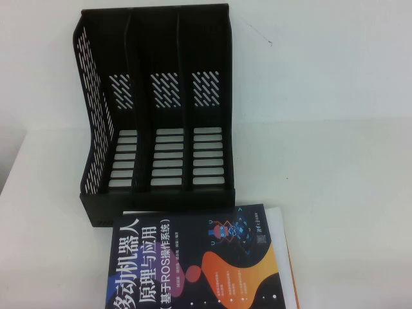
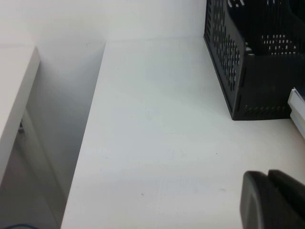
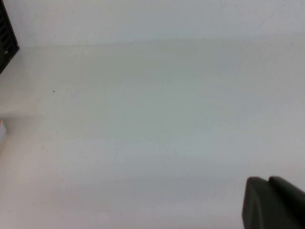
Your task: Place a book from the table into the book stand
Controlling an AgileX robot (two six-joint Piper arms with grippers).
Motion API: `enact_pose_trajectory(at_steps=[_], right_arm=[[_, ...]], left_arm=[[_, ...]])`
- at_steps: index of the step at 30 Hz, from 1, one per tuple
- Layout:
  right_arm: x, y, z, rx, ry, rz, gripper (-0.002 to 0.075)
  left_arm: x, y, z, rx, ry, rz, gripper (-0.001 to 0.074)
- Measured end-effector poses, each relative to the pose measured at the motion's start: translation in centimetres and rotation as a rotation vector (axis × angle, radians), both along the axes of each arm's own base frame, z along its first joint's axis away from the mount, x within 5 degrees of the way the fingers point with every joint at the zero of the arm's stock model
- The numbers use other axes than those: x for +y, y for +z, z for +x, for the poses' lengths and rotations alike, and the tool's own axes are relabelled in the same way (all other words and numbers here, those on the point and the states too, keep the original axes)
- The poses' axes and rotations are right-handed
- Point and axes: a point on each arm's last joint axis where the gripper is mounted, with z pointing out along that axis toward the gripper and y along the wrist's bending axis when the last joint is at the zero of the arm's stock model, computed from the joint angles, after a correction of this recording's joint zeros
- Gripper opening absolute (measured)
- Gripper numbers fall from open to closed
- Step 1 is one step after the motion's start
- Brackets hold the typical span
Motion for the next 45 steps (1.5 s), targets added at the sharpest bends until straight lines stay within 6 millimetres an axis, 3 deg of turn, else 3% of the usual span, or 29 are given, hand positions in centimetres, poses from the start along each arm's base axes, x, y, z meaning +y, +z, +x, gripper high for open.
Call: enact_pose_trajectory(at_steps=[39, 45], right_arm=[[0.0, 0.0, 0.0, 0.000, 0.000, 0.000, -0.0003], [0.0, 0.0, 0.0, 0.000, 0.000, 0.000, -0.0003]], left_arm=[[0.1, 0.0, 0.0, -0.003, 0.002, 0.029, -0.0004], [0.2, 1.2, 0.3, -0.158, 0.003, 0.077, -0.0004]])
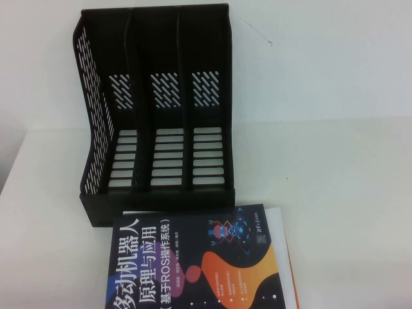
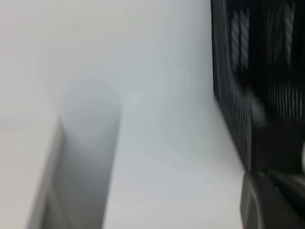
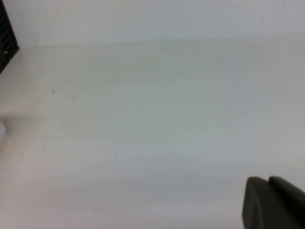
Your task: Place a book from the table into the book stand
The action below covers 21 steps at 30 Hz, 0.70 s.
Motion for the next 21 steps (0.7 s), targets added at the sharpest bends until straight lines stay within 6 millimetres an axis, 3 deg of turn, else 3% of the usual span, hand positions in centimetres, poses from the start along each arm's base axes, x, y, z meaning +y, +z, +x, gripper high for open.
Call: enact_pose_trajectory(at_steps=[10, 18, 21], right_arm=[[0.0, 0.0, 0.0, 0.000, 0.000, 0.000, -0.0003], [0.0, 0.0, 0.0, 0.000, 0.000, 0.000, -0.0003], [0.0, 0.0, 0.0, 0.000, 0.000, 0.000, -0.0003]], left_arm=[[-0.1, 3.3, -0.2, -0.368, -0.006, 0.028, -0.0004], [-0.1, 4.1, -0.4, -0.457, -0.009, 0.020, -0.0004], [0.0, 4.1, -0.4, -0.459, -0.009, -0.059, -0.0004]])
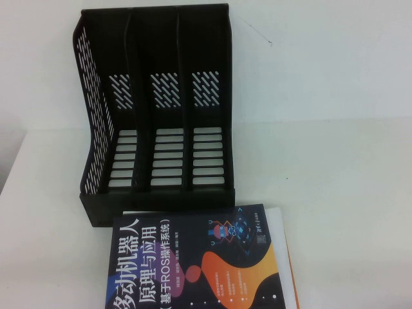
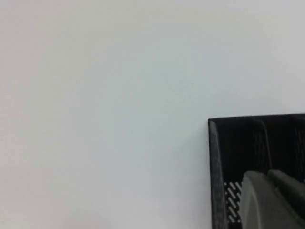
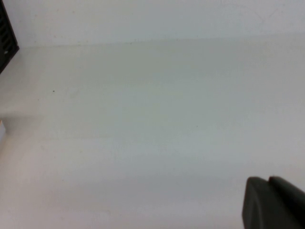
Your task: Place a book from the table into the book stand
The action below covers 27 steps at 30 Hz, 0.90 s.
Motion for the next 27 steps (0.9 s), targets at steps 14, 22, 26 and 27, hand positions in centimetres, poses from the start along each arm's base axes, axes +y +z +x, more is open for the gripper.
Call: enact_pose_trajectory(at_steps=[14, 22, 26, 27], right_arm=[[0.0, 0.0, 0.0, 0.000, 0.000, 0.000, -0.0003], [0.0, 0.0, 0.0, 0.000, 0.000, 0.000, -0.0003], [0.0, 0.0, 0.0, 0.000, 0.000, 0.000, -0.0003], [0.0, 0.0, 0.0, 0.000, 0.000, 0.000, -0.0003]], left_arm=[[-0.2, 5.2, -1.6, 0.092, -0.043, -0.095, -0.0004], [-0.3, 5.0, -1.7, 0.178, -0.052, -0.070, -0.0004], [-0.5, 4.1, -1.6, 0.270, -0.062, -0.068, -0.0004], [-0.5, 4.0, -1.6, 0.274, -0.063, -0.067, -0.0004]])
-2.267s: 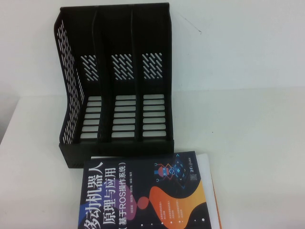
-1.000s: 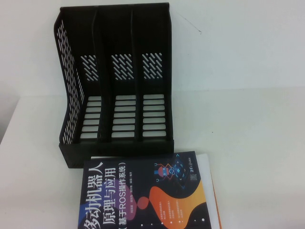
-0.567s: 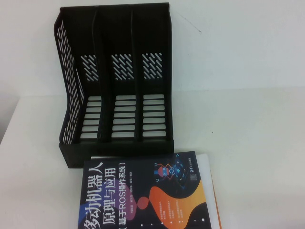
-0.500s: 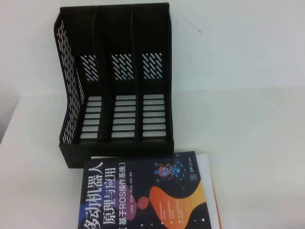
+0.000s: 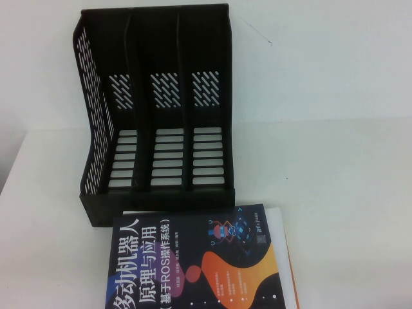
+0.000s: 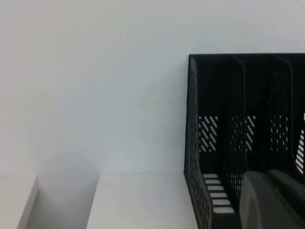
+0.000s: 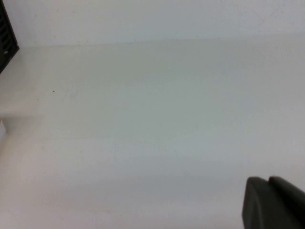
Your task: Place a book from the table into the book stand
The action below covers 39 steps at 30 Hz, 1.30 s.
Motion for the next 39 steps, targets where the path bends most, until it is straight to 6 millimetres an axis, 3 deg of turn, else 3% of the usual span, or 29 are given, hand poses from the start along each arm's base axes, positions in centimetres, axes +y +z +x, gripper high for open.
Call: enact_pose_trajectory(at_steps=[15, 30, 34, 39], right_arm=[[0.0, 0.0, 0.0, 0.000, 0.000, 0.000, -0.0003], [0.0, 0.0, 0.0, -0.003, 0.000, 0.000, -0.0003], [0.1, 0.7, 0.3, -0.096, 0.010, 0.004, -0.0003], [0.4, 3.3, 0.5, -0.381, 0.038, 0.015, -0.0003]], left_arm=[[-0.1, -0.5, 0.0, 0.066, -0.013, -0.107, -0.0004], [-0.1, -1.0, 1.4, 0.168, -0.009, -0.113, -0.0004], [-0.1, -1.0, 1.4, 0.168, -0.009, -0.113, -0.0004], [-0.1, -1.0, 1.4, 0.168, -0.009, -0.113, -0.0004]])
